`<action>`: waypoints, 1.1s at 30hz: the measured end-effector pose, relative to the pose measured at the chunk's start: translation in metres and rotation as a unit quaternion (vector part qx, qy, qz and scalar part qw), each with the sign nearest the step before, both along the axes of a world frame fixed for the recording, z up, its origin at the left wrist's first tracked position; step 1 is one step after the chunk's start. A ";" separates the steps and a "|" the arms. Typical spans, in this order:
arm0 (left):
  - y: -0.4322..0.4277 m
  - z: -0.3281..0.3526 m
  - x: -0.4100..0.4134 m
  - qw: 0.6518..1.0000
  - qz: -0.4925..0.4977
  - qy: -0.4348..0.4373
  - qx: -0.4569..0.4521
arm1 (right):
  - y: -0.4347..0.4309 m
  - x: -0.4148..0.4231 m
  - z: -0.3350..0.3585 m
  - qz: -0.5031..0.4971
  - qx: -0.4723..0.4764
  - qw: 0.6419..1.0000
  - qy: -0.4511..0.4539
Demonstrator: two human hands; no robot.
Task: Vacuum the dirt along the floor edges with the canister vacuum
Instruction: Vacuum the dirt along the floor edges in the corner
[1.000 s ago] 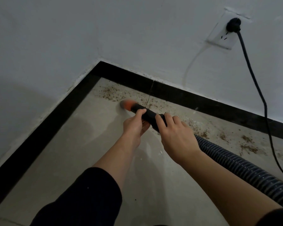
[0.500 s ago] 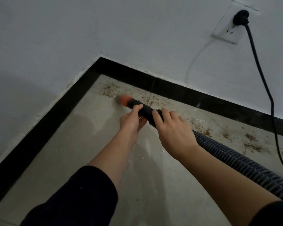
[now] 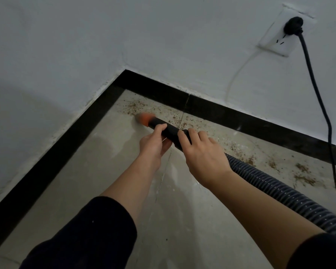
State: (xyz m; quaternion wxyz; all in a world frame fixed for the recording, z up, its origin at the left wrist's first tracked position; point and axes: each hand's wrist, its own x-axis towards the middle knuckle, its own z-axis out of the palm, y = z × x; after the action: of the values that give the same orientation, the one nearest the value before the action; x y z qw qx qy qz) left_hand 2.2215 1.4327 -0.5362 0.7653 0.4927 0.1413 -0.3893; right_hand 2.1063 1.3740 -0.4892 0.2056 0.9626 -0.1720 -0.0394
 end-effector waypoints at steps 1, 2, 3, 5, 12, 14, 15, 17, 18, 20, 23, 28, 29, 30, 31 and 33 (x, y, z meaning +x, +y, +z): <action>0.001 0.000 0.001 1.000 0.002 0.001 0.001 | 0.001 0.001 0.001 0.001 0.001 1.000 0.001; 0.002 0.000 0.003 1.000 0.004 0.001 0.001 | 0.001 0.003 0.000 0.002 0.000 1.000 0.000; 0.003 0.000 0.004 1.000 0.004 0.001 0.001 | 0.002 0.004 0.000 0.002 -0.001 1.000 0.001; 0.005 0.000 0.007 1.000 0.005 0.000 -0.001 | 0.003 0.007 0.001 0.001 0.000 1.000 0.009; 0.011 -0.003 0.016 1.000 0.018 -0.003 -0.009 | 0.008 0.018 0.002 0.015 0.011 1.000 0.008; 0.012 -0.003 0.019 1.000 0.022 0.000 -0.012 | 0.008 0.021 0.000 0.016 0.012 1.000 0.003; 0.012 -0.003 0.020 1.000 0.023 0.002 -0.013 | 0.008 0.022 -0.001 0.018 0.011 1.000 0.002; 0.013 -0.003 0.021 1.000 0.025 0.003 -0.012 | 0.009 0.024 -0.002 0.023 0.007 1.000 -0.002; 0.014 -0.003 0.022 1.000 0.028 0.002 -0.011 | 0.009 0.026 -0.003 0.025 0.005 1.000 -0.005; 0.015 -0.003 0.024 0.999 0.033 0.001 -0.008 | 0.010 0.028 -0.003 0.024 0.003 1.000 -0.011; 0.018 -0.003 0.028 0.999 0.041 0.002 -0.007 | 0.012 0.033 -0.003 0.030 0.003 0.999 -0.009; 0.023 -0.003 0.033 0.998 0.055 0.005 -0.017 | 0.015 0.039 -0.002 0.041 0.000 0.999 -0.015; 0.024 -0.003 0.034 0.998 0.056 0.005 -0.019 | 0.016 0.041 -0.002 0.043 0.001 0.999 -0.017; 0.025 -0.003 0.036 0.998 0.059 0.005 -0.020 | 0.017 0.043 -0.002 0.045 0.004 0.999 -0.017; 0.026 -0.004 0.037 0.998 0.062 0.004 -0.020 | 0.018 0.044 -0.003 0.048 0.006 0.999 -0.019; 0.028 -0.006 0.041 0.998 0.062 0.001 -0.020 | 0.019 0.047 -0.003 0.055 0.006 0.998 -0.025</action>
State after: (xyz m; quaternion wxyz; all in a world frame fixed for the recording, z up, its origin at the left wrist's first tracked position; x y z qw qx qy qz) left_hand 2.2621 1.4605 -0.5421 0.7977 0.4670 0.1641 -0.3444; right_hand 2.1532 1.3932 -0.4926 0.1974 0.9724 -0.1241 -0.0049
